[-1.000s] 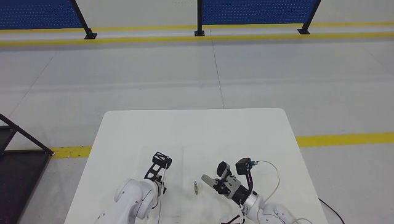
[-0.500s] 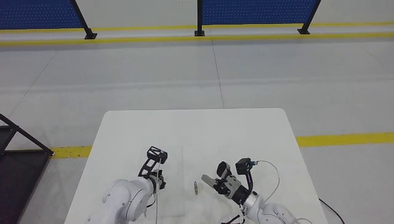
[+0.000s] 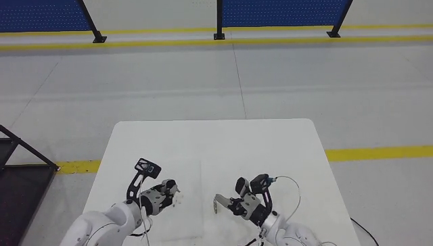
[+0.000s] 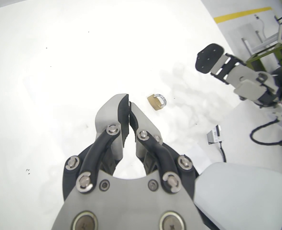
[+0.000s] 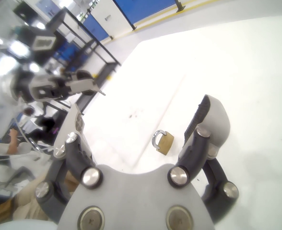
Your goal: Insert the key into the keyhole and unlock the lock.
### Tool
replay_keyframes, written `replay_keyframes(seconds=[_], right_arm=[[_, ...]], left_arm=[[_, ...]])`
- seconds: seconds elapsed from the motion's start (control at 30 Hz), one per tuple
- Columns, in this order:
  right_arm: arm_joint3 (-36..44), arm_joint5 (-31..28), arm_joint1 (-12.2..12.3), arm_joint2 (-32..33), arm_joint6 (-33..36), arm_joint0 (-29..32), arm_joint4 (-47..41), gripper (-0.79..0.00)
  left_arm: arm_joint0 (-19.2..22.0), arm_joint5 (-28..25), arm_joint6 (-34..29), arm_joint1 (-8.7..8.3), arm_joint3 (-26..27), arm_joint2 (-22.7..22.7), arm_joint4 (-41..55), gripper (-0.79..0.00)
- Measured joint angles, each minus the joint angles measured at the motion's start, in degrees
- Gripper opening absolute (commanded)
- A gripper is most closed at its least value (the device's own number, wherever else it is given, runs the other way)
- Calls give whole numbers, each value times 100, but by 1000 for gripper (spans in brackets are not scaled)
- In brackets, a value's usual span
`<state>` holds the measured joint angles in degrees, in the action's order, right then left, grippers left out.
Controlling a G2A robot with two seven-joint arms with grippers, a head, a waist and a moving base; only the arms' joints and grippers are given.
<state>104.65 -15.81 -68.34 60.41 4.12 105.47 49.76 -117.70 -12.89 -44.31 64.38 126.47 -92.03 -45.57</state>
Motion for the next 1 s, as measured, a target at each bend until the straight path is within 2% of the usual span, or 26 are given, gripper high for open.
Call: replay_keyframes(seconds=[0.13,0.3,0.6,0.7,0.87,1.0], right_arm=[[434,952,-10,-353,23,300,1187,0],[563,1847,-62,-929,539,393,2258,0],[193,2746,-263,-1540,2219,-387,2882,-6],[-42,2856,-369,-1767,2571,-702,2758,-406],[-448,3209,-579,-2208,3061,-1185,2704,-486],[-671,3345,-662,-2386,3207,-1411,2678,-480]], left_arm=[[-284,-503,310,-26,-27,-305,396,-785],[-305,-519,321,-28,-40,-320,411,-785],[-304,-519,320,-27,-39,-320,411,-785],[-304,-519,320,-27,-39,-320,411,-785],[-304,-519,320,-27,-39,-320,411,-785],[-304,-519,320,-27,-39,-320,411,-785]])
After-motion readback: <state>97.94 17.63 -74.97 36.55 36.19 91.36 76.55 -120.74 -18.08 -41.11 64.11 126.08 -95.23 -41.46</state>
